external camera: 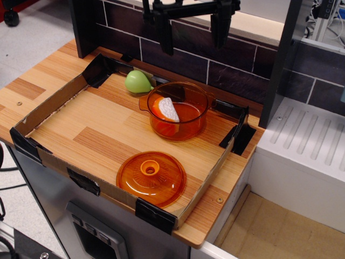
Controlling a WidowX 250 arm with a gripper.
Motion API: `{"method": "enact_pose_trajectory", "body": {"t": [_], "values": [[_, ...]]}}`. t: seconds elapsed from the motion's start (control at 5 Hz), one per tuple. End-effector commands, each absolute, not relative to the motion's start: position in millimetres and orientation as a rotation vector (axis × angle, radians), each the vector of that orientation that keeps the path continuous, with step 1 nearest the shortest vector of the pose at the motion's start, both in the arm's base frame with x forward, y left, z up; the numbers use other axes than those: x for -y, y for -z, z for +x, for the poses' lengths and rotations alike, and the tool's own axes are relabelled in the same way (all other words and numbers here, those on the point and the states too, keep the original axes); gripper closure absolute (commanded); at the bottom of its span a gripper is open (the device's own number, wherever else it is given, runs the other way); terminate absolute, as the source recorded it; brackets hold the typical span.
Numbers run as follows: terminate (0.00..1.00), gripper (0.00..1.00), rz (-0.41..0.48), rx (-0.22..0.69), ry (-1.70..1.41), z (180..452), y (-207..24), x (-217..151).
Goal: Put sushi in pot
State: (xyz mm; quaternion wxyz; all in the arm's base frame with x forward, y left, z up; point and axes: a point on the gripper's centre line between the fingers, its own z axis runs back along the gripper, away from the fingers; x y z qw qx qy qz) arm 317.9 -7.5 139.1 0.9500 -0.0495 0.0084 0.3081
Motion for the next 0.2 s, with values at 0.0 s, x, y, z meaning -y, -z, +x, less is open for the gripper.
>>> {"method": "enact_pose_trajectory", "body": {"t": [0.0], "values": [[1.0,0.0,-0.119,0.052,-0.623,317.3,-159.9,5.2]]}}
